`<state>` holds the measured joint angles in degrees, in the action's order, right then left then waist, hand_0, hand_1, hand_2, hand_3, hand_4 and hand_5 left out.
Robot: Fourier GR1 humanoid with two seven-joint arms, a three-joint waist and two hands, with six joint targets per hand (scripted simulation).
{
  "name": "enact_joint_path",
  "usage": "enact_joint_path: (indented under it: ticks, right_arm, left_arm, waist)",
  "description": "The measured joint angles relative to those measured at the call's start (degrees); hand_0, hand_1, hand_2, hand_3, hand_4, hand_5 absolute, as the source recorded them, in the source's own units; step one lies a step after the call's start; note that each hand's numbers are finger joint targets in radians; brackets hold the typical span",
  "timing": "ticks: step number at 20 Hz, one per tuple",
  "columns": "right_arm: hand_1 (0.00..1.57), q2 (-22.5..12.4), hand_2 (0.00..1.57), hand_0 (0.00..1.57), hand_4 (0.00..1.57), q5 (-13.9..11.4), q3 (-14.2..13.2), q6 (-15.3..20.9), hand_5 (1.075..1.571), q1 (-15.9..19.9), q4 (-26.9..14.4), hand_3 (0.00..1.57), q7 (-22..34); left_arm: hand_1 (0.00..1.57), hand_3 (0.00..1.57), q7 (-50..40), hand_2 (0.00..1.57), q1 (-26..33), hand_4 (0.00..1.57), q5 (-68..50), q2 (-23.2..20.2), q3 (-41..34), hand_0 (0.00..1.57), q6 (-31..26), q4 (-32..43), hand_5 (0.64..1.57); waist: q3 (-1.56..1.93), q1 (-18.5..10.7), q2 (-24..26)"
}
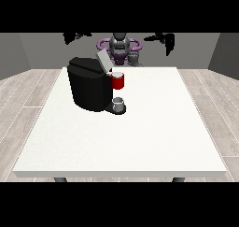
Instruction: Insert the coffee pod into the coffee machine and close the lid
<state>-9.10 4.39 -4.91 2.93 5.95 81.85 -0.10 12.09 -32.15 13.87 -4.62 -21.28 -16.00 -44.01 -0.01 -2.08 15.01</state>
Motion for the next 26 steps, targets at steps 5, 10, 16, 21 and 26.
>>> enact_joint_path:
  ticks: [5,10,16,21,26]
  right_arm:
    - [0.00,-0.9,0.00,0.00,0.00,0.4,0.4,-2.0,1.571,2.2,1.4,0.00,0.7]
    - [0.00,-1.5,0.00,0.00,0.24,-0.7,1.7,-3.4,1.571,5.8,1.5,0.00,1.2]
    - [0.00,-1.1,0.00,0.00,0.00,-2.3,3.0,-4.3,1.571,9.1,0.5,0.00,1.0]
    - [0.00,-0.3,0.00,0.00,0.00,-1.2,2.5,-5.7,1.571,11.8,-1.2,0.00,1.3]
    - [0.00,-0.3,0.00,0.00,0.00,-0.7,0.7,-5.9,1.571,15.7,-5.5,0.00,0.5]
  left_arm:
    - [0.00,0.00,-0.5,0.00,4.0,0.00,-2.8,2.0,0.6,0.00,-1.9,-3.8,1.571]
    - [0.00,0.00,-2.1,0.00,5.9,0.10,-4.9,3.0,2.2,0.00,-2.4,-9.3,1.571]
    - [0.00,0.00,-4.1,0.00,10.3,0.00,-7.9,3.7,4.9,0.00,-1.1,-16.7,1.571]
    - [0.00,0.00,-6.9,0.00,12.8,0.00,-10.8,3.5,6.0,0.00,-0.1,-22.8,1.571]
    - [0.00,0.00,-8.6,0.00,14.0,0.00,-11.8,2.9,7.6,0.00,0.2,-27.6,1.571]
  waist:
    - [0.01,-3.0,-0.3]
    - [0.02,-4.8,-2.9]
    - [0.01,-5.3,-5.8]
    - [0.01,-5.0,-8.3]
    - [0.03,-5.7,-11.9]
